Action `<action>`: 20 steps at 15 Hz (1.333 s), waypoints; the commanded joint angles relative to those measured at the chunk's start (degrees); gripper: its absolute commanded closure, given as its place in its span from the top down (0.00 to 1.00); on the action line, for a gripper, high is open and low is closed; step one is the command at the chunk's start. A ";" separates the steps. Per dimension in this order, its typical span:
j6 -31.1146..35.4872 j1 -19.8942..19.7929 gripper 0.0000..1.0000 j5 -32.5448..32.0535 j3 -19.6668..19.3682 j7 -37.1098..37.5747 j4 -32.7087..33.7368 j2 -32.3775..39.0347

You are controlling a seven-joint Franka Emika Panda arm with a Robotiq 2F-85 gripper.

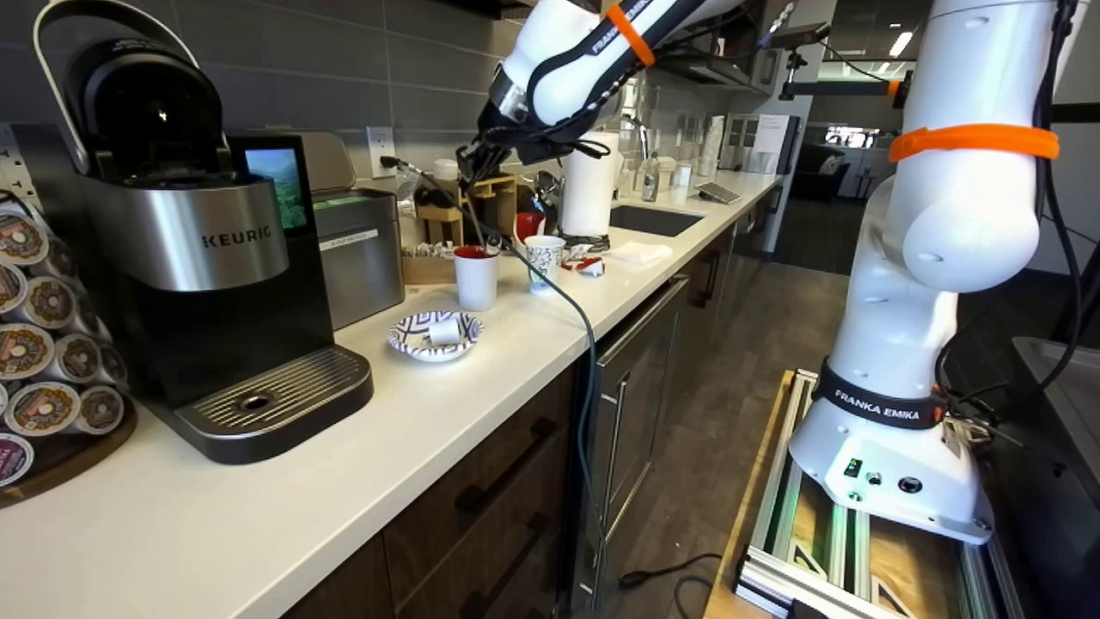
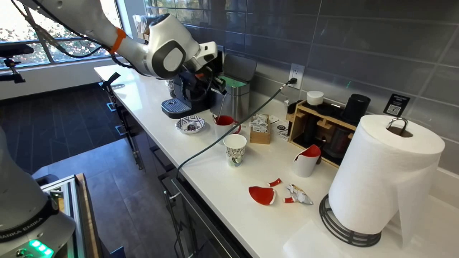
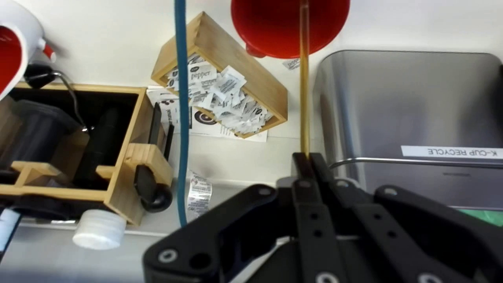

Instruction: Move the straw from the left cup to the right cup

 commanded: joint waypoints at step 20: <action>4.63 -31.44 0.01 -18.71 13.61 27.80 -14.29 -14.95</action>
